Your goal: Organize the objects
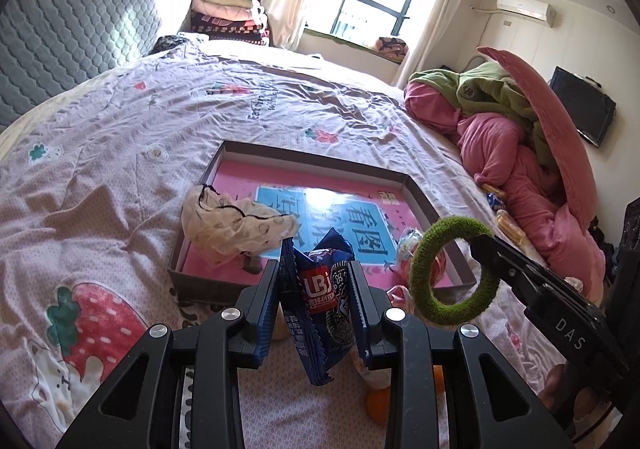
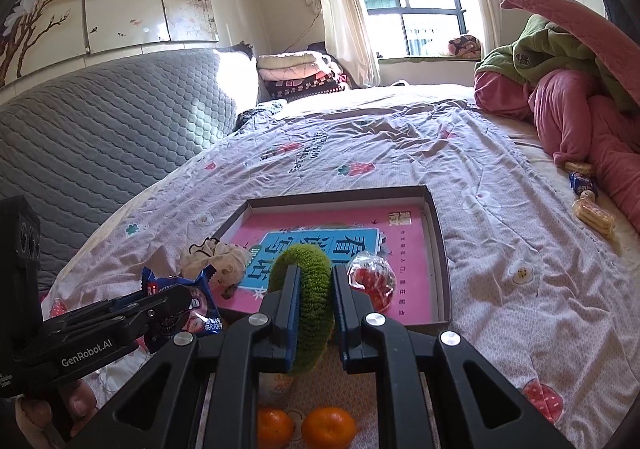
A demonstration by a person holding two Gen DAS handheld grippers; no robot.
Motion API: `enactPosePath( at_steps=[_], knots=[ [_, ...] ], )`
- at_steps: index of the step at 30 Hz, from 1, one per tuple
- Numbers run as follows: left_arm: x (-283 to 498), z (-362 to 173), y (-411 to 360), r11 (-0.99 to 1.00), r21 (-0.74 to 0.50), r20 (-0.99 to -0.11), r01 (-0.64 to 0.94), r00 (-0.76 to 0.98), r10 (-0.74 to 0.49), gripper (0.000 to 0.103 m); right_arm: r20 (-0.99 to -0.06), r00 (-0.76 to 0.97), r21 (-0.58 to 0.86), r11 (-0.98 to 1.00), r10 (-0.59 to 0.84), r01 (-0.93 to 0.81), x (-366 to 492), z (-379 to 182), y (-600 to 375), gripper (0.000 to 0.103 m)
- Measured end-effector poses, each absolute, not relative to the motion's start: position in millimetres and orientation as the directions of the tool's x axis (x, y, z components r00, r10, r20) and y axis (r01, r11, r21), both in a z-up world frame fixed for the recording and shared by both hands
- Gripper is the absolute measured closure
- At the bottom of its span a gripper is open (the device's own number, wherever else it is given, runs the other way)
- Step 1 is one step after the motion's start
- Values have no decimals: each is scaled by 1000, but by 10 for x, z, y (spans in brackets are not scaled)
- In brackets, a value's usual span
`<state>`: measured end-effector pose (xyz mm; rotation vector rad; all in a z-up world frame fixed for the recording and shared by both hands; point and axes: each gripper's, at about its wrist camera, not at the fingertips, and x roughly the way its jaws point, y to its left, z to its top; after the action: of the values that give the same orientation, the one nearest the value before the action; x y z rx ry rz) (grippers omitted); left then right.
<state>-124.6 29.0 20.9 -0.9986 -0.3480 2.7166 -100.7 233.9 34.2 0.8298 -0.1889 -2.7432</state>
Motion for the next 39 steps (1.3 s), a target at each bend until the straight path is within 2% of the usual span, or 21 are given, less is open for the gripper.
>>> enactPosePath(
  at_steps=[20,39],
  knots=[
    [-1502,299,368,-958,-272,-574,-93,-783,239,70,-498,-828,168,-965,-259,201,-1248,432,2208,87],
    [-1814,302,274,-958,-281,-575,-61,-788,219,70,-522,-815,145,-967,-253,207,-1497,401,2133,87]
  ],
)
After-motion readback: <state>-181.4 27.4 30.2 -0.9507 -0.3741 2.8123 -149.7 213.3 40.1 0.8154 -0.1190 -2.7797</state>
